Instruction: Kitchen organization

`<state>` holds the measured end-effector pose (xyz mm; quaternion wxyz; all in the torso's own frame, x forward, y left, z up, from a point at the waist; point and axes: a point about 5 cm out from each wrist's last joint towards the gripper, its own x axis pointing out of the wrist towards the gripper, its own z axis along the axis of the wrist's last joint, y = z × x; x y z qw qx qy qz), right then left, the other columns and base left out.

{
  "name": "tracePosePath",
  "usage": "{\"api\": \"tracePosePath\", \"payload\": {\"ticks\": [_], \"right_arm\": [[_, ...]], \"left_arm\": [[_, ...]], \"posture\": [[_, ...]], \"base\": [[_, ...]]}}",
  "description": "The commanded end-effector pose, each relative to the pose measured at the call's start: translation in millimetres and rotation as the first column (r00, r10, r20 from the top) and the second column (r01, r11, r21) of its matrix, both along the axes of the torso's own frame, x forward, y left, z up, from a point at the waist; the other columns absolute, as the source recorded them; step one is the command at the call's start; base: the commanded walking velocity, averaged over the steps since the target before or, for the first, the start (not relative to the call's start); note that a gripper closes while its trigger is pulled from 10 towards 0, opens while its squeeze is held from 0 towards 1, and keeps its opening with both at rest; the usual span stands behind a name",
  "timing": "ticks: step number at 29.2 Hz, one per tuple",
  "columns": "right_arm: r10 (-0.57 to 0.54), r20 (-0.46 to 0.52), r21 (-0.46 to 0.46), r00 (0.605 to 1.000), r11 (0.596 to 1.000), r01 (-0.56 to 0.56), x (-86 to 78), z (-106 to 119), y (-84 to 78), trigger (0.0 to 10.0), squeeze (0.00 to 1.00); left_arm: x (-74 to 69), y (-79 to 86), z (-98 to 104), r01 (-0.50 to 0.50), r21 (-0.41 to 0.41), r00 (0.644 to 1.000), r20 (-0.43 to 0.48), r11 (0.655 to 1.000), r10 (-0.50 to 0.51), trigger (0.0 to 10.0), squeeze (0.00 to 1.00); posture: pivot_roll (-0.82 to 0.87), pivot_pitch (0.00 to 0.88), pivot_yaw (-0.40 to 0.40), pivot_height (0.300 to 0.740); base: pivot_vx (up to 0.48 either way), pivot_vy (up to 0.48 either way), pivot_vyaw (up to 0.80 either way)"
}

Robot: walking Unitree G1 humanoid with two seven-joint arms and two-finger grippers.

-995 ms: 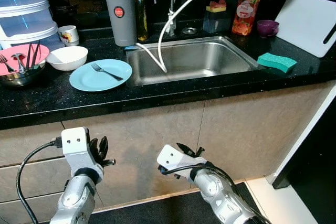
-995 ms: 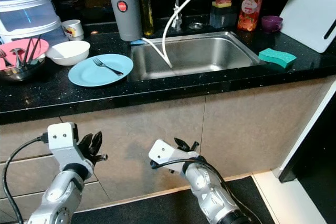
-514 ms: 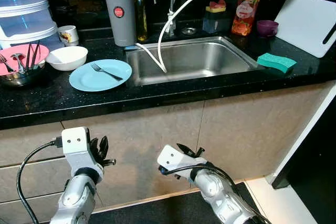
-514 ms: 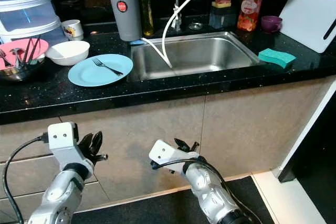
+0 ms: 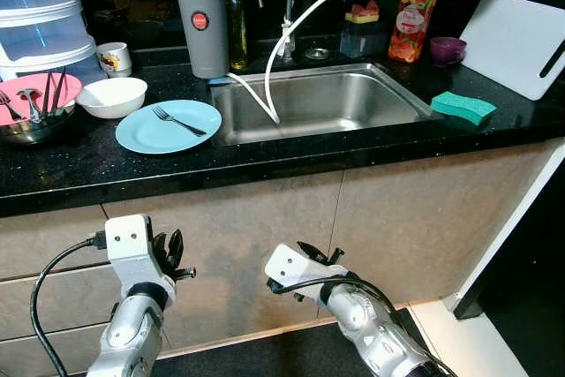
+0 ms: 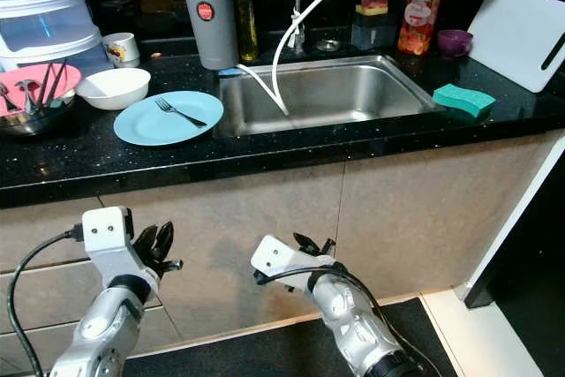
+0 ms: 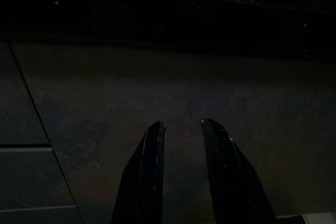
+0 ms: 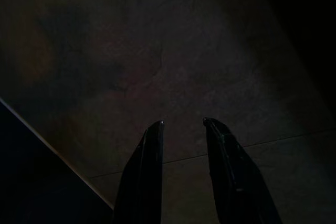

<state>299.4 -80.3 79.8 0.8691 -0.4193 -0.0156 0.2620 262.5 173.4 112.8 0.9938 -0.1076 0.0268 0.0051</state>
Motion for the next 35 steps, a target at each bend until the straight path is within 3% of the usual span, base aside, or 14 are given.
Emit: {"api": "tracePosePath", "payload": {"ticks": [1, 35], "right_arm": [[-0.006, 0.002, 0.007, 1.000, 1.000, 0.006, 1.8, 0.1, -1.5, 10.0, 0.00], [-0.002, 0.005, 0.007, 1.000, 1.000, 0.002, 2.8, 1.5, -3.8, 10.0, 0.00]], "left_arm": [[0.5, -0.6, -1.9, -0.001, 0.007, 1.000, -0.006, 1.000, 0.001, 10.0, 0.00], [1.7, -1.4, -1.0, -0.019, -0.018, 1.000, -0.002, 1.000, 0.019, 10.0, 0.00]], "posture": [[-0.13, 0.000, 0.037, 0.740], [-0.13, 0.000, 0.031, 0.740]], "base": [[0.000, 0.000, 0.00], [0.000, 0.000, 0.00]]}}
